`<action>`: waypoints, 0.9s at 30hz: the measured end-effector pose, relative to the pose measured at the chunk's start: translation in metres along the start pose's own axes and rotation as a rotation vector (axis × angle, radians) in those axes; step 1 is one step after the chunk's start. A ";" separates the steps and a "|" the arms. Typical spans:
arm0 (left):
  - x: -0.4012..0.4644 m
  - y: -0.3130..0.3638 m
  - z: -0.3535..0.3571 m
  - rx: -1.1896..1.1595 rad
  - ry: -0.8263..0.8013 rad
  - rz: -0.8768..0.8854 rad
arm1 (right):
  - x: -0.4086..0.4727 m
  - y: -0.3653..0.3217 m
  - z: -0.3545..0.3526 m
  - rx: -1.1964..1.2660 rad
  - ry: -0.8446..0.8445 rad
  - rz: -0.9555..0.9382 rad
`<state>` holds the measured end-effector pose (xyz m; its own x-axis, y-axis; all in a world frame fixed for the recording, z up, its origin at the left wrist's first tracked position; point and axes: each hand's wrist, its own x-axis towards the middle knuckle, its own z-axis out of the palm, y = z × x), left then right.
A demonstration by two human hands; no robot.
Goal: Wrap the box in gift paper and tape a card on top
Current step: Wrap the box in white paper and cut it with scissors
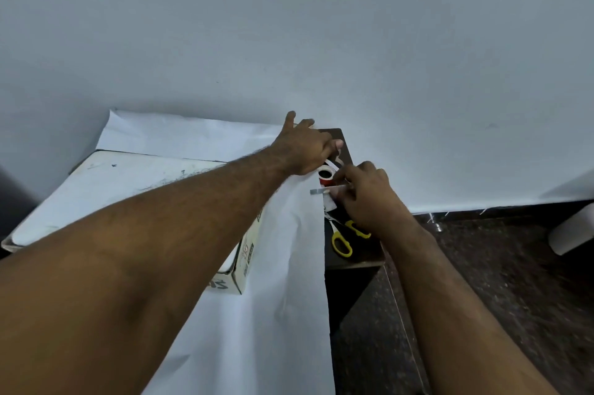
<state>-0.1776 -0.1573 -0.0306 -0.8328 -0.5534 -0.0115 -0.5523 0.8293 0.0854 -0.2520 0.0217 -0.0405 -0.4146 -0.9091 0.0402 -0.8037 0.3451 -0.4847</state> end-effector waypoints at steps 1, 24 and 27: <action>0.000 0.002 -0.002 0.003 -0.001 -0.008 | -0.005 0.001 -0.001 -0.046 -0.066 0.005; -0.018 0.017 -0.008 0.201 0.042 -0.181 | -0.014 0.001 -0.012 -0.111 0.105 0.297; -0.020 0.021 -0.008 0.203 0.117 -0.128 | -0.014 -0.004 -0.008 -0.072 0.124 0.221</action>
<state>-0.1724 -0.1300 -0.0210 -0.7521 -0.6502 0.1073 -0.6590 0.7439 -0.1112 -0.2463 0.0345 -0.0319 -0.6293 -0.7756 0.0491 -0.7141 0.5522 -0.4303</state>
